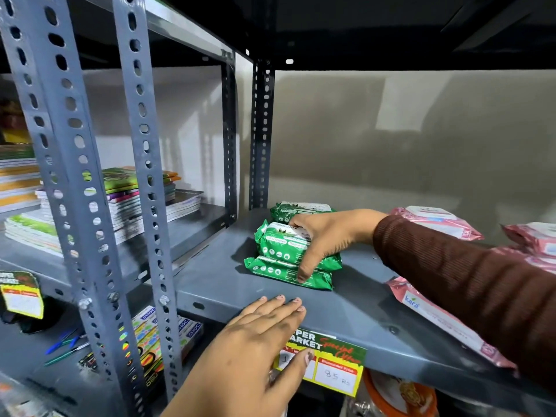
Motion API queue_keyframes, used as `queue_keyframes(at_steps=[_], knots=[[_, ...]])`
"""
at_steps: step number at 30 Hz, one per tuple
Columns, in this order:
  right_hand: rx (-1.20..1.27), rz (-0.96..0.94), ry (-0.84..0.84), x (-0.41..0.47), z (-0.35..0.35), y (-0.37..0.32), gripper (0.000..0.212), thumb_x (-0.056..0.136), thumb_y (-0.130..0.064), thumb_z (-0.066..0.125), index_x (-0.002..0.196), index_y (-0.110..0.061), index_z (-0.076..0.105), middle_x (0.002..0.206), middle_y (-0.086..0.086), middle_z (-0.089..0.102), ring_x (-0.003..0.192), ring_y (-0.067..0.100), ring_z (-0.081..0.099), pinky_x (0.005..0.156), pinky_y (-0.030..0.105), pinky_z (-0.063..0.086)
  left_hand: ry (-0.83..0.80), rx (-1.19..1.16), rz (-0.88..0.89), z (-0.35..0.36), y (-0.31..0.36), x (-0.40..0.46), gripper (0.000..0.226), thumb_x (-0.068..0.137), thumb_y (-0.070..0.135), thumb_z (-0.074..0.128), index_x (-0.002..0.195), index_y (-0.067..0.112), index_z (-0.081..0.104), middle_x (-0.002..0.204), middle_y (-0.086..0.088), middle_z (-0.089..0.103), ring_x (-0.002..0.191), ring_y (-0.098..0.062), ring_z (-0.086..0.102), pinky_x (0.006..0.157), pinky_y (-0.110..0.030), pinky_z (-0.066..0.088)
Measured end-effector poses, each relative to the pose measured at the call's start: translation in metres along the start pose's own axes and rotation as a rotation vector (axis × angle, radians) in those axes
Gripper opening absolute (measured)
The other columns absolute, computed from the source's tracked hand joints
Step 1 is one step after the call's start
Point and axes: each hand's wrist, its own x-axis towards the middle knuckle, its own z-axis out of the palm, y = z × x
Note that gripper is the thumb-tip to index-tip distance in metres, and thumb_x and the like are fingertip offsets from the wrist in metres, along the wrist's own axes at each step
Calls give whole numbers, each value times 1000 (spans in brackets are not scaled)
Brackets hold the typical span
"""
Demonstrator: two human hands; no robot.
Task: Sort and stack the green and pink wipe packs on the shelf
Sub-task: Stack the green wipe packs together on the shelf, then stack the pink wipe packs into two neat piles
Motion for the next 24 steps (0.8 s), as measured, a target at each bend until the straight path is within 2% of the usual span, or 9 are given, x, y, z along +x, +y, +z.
queue_keyframes(at_steps=[5,9,12,14,16,18,19,20,24], knots=[[66,4,24,-29,-13,2,115,62,-50,86,153,-27,21,154,4,39,135,23,46,115,38,35,-45,-26,0,-2,-3,2,49,86,54,47,124,28,62,132,20,56,127,6,39,109,-16,21],[162,27,259,-98,-37,37,88,59,-60,77,136,-26,50,116,-1,68,105,12,66,99,31,48,-111,26,-16,-8,1,8,58,90,64,29,122,31,64,128,23,58,122,8,43,106,-6,11],[120,109,251,-156,-34,76,56,61,-61,80,107,-32,66,92,-4,78,84,7,70,86,40,53,-94,-54,-30,-5,15,20,64,85,72,23,119,37,64,124,31,57,120,14,41,102,-1,14],[150,198,220,-183,-21,97,63,53,-67,77,105,-33,69,93,-5,79,87,9,72,90,45,54,-67,-177,-58,-1,31,30,66,75,81,27,126,48,53,126,45,43,124,25,23,104,-1,18],[175,272,253,-203,-9,117,70,53,-77,73,108,-34,71,101,-5,79,100,14,72,97,43,52,-103,-324,-58,5,60,43,60,72,75,43,128,54,46,125,49,39,117,30,29,98,2,22],[230,283,287,-202,1,122,34,77,-48,75,108,-33,74,107,-3,78,108,20,70,101,44,50,-173,-456,-119,10,81,56,53,77,63,55,129,57,44,127,44,44,77,13,47,81,8,27],[286,287,309,-200,4,124,23,86,-28,72,109,-29,75,108,-1,78,110,22,69,102,45,49,-221,-481,-134,13,89,61,54,80,60,56,132,55,42,131,40,44,103,19,20,80,6,28],[313,295,333,-200,7,124,23,89,-17,69,109,-24,75,108,1,78,111,24,69,103,46,48,-254,-483,-126,17,95,66,56,82,59,55,135,53,38,136,38,40,105,24,37,87,1,28],[208,320,310,-201,11,113,29,91,-11,63,117,-20,73,111,-7,76,106,11,70,99,36,51,-321,-428,-113,30,107,75,65,83,62,50,142,44,31,148,27,30,129,5,37,105,-15,27]])
